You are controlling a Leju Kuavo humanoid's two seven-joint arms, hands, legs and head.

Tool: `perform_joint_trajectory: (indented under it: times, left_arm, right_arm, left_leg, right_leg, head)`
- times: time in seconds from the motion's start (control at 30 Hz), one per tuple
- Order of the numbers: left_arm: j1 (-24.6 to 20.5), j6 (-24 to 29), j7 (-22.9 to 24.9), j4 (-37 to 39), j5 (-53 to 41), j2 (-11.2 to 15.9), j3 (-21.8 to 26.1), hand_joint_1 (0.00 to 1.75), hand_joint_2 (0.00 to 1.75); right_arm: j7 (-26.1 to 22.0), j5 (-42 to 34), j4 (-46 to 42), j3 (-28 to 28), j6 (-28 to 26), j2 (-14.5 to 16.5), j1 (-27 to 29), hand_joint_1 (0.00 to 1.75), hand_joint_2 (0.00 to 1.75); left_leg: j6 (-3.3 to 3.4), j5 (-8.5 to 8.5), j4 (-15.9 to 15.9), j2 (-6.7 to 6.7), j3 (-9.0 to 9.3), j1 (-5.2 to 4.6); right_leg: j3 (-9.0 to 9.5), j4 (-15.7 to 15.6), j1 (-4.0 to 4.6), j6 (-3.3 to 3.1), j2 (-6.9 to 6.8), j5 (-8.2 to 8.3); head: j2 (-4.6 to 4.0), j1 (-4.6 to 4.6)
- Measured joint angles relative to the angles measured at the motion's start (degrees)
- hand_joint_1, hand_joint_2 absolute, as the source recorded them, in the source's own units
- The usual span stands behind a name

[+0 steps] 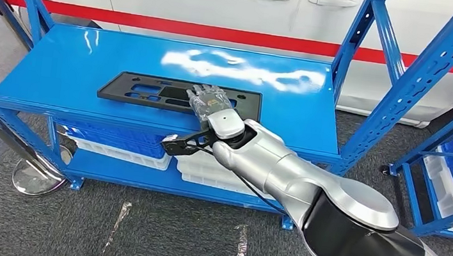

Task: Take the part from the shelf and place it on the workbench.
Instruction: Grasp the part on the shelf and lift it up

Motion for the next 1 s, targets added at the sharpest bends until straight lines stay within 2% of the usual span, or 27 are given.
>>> perform_joint_trajectory:
  times: [0.07, 0.13, 0.17, 0.2, 0.23, 0.3, 0.33, 0.37, 0.43, 0.5, 0.53, 0.57, 0.63, 0.67, 0.7, 0.73, 0.8, 0.83, 0.87, 0.9, 1.0]
  left_arm:
    - [0.0, 0.0, 0.0, 0.0, 0.0, -0.1, 0.0, 0.00, 0.00]
    - [0.0, 0.0, 0.0, 0.0, 0.0, -0.1, 0.0, 0.00, 0.00]
    - [0.0, 0.0, 0.0, 0.0, 0.0, -0.1, 0.0, 0.00, 0.00]
    - [0.1, 0.1, 0.1, 0.0, 0.0, -0.1, 0.0, 0.00, 0.00]
    - [0.2, 0.1, 0.1, 0.0, 0.0, -0.2, 0.0, 0.00, 0.00]
    - [0.2, 0.3, 0.2, 0.0, -0.1, -0.2, 0.0, 0.00, 0.00]
    - [0.2, 0.3, 0.2, 0.0, -0.1, -0.2, 0.0, 0.00, 0.00]
    - [0.1, 0.3, 0.2, 0.0, -0.1, -0.2, 0.0, 0.00, 0.00]
    - [0.0, 0.3, 0.2, 0.0, -0.1, -0.2, 0.0, 0.00, 0.00]
    - [0.0, 0.3, 0.2, 0.0, -0.2, -0.2, 0.0, 0.00, 0.00]
    - [0.1, 0.3, 0.2, 0.0, -0.2, -0.3, 0.0, 0.00, 0.00]
    - [0.1, 0.2, 0.2, 0.0, -0.3, -0.3, 0.0, 0.00, 0.00]
    - [0.1, 0.2, 0.2, 0.0, -0.3, -0.3, 0.0, 0.00, 0.00]
    - [0.0, 0.2, 0.2, 0.0, -0.3, -0.3, 0.0, 0.00, 0.00]
    - [0.0, 0.2, 0.1, 0.0, -0.3, -0.3, 0.0, 0.00, 0.00]
    - [0.0, 0.2, 0.1, 0.0, -0.3, -0.3, 0.0, 0.00, 0.00]
    - [0.1, 0.2, 0.1, 0.0, -0.3, -0.3, 0.0, 0.00, 0.00]
    - [0.1, 0.2, 0.1, 0.0, -0.3, -0.3, 0.1, 0.00, 0.00]
    - [0.0, 0.2, 0.1, 0.0, -0.3, -0.3, 0.1, 0.00, 0.00]
    - [0.0, 0.2, 0.1, 0.0, -0.3, -0.3, 0.1, 0.00, 0.00]
    - [-0.1, 0.2, 0.1, 0.0, -0.1, -0.4, 0.1, 0.00, 0.00]
  right_arm:
    - [0.0, 0.0, -0.1, 0.0, 0.0, 0.0, -0.1, 0.00, 1.75]
    - [0.0, 0.1, -0.1, 0.0, 0.0, 0.0, 0.0, 0.00, 1.75]
    - [0.0, 0.2, -0.1, 0.0, 0.0, 0.0, 0.1, 0.00, 1.75]
    - [0.0, 0.2, -0.1, 0.0, 0.0, 0.0, 0.2, 0.00, 1.75]
    - [0.0, 0.2, -0.1, 0.0, 0.0, 0.0, 0.2, 0.00, 1.75]
    - [0.0, 0.3, -0.1, 0.0, 0.1, 0.0, 0.2, 0.00, 1.75]
    - [0.0, 0.3, -0.1, 0.0, 0.1, 0.0, 0.1, 0.00, 1.75]
    - [0.0, 0.4, -0.2, 0.0, 0.1, 0.0, 0.1, 0.00, 1.75]
    - [0.0, 0.4, -0.2, 0.0, 0.2, 0.0, 0.1, 0.00, 1.75]
    - [0.0, 0.4, -0.3, 0.0, 0.2, 0.0, 0.2, 0.00, 1.75]
    - [0.0, 0.4, -0.4, 0.0, 0.2, 0.0, 0.1, 0.00, 1.75]
    - [0.0, 0.4, -0.4, 0.0, 0.2, -0.1, 0.1, 0.00, 1.75]
    - [0.0, 0.4, -0.4, 0.0, 0.3, -0.1, 0.3, 0.00, 1.75]
    - [0.0, 0.5, -0.4, 0.0, 0.4, -0.1, 0.5, 0.00, 1.75]
    - [0.0, 0.5, -0.4, 0.0, 0.5, -0.1, 0.7, 0.00, 1.75]
    - [0.0, 0.5, -0.4, 0.0, 0.5, -0.2, 0.8, 0.00, 1.75]
    - [0.0, 0.6, -0.4, 0.1, 0.5, -0.2, 0.9, 0.00, 1.75]
    - [0.0, 0.6, -0.4, 0.1, 0.6, -0.1, 0.8, 0.00, 1.75]
    - [0.0, 0.7, -0.4, 0.1, 0.7, -0.1, 0.8, 0.00, 1.75]
    - [0.0, 0.8, -0.5, 0.1, 0.7, -0.1, 0.8, 0.00, 1.75]
    - [0.0, 0.8, -0.5, 0.1, 0.8, -0.1, 0.8, 0.00, 1.75]
  left_leg:
    - [-0.56, -2.32, 4.4, 0.07, -1.98, 0.11]
    - [-0.94, -5.14, 11.7, 0.09, -5.90, 0.15]
    - [-1.01, -5.59, 14.3, 0.09, -7.54, 0.16]
    - [-0.98, -4.94, 14.9, 0.09, -8.24, 0.16]
    - [-0.84, -3.20, 13.2, 0.09, -7.77, 0.16]
    - [-0.32, 1.11, 5.6, 0.07, -4.48, 0.04]
    - [0.00, 2.34, 2.2, 0.04, -2.82, -0.16]
    - [0.27, 2.79, 0.0, 0.01, -1.78, -0.36]
    - [0.68, 2.41, -1.1, -0.04, -1.26, -0.70]
    - [1.14, 2.52, -1.7, 0.02, -0.74, -0.42]
    - [1.44, 2.60, -2.1, 0.08, -0.36, -0.26]
    - [1.74, 2.64, -2.5, 0.13, -0.03, -0.10]
    - [2.22, 2.46, -2.6, 0.15, 0.17, -0.09]
    - [2.35, 2.32, -2.5, 0.12, 0.21, -0.09]
    - [2.39, 2.14, -2.4, 0.07, 0.26, -0.09]
    - [2.36, 1.93, -2.2, 0.01, 0.32, -0.08]
    - [2.05, 1.22, -1.5, -0.11, 0.58, -0.04]
    - [1.78, 0.83, -1.1, -0.16, 0.58, -0.14]
    - [1.48, 0.53, -0.8, -0.19, 0.53, -0.23]
    - [1.18, 0.36, -0.7, -0.20, 0.44, -0.28]
    - [0.27, 0.01, -0.7, -0.12, 0.57, -0.21]
  right_leg:
    - [0.48, -0.3, -0.21, -0.54, -0.06, -0.08]
    - [0.73, -0.3, -0.13, -0.85, -0.10, -0.32]
    - [0.85, -0.3, -0.08, -0.92, -0.09, -0.45]
    - [1.00, -0.3, -0.04, -0.94, -0.04, -0.59]
    - [1.24, -0.3, -0.01, -0.91, 0.03, -0.76]
    - [1.85, -0.3, 0.04, -0.68, 0.14, -1.17]
    - [2.03, -0.3, 0.10, -0.49, 0.18, -1.34]
    - [2.09, -0.4, 0.15, -0.25, 0.18, -1.43]
    - [2.09, -0.6, 0.19, 0.27, 0.18, -1.46]
    - [2.17, -0.7, 0.23, 0.94, 0.17, -1.99]
    - [1.69, 0.6, 0.24, 1.22, 0.15, -2.87]
    - [0.51, 3.2, 0.22, 1.45, 0.12, -4.23]
    - [-3.43, 10.9, 0.08, 1.67, 0.07, -7.23]
    - [-5.28, 13.9, 0.03, 1.77, 0.06, -7.89]
    - [-6.29, 15.1, 0.00, 1.84, 0.04, -7.51]
    - [-6.38, 14.3, -0.03, 1.86, 0.02, -6.25]
    - [-3.63, 7.3, -0.07, 1.62, -0.09, -1.98]
    - [-2.00, 3.8, 0.00, 1.41, -0.14, -0.64]
    - [-0.76, 1.2, 0.08, 1.17, -0.17, 0.19]
    - [-0.28, 0.3, 0.21, 0.94, -0.14, 0.06]
    - [0.18, -0.4, 0.15, 0.16, 0.02, -0.01]
  head:
    - [0.00, -0.14]
    - [0.00, -0.21]
    - [0.00, -0.21]
    - [0.00, -0.21]
    - [0.00, -0.21]
    - [0.00, -0.19]
    - [0.00, -0.18]
    - [0.00, -0.16]
    - [0.00, -0.17]
    - [0.00, -0.10]
    - [0.00, -0.02]
    - [0.00, 0.07]
    - [0.00, 0.16]
    - [0.00, 0.16]
    - [0.00, 0.16]
    - [0.00, 0.16]
    - [-0.01, 0.15]
    - [-0.01, 0.14]
    - [-0.01, 0.12]
    - [-0.01, 0.09]
    - [-0.01, 0.07]
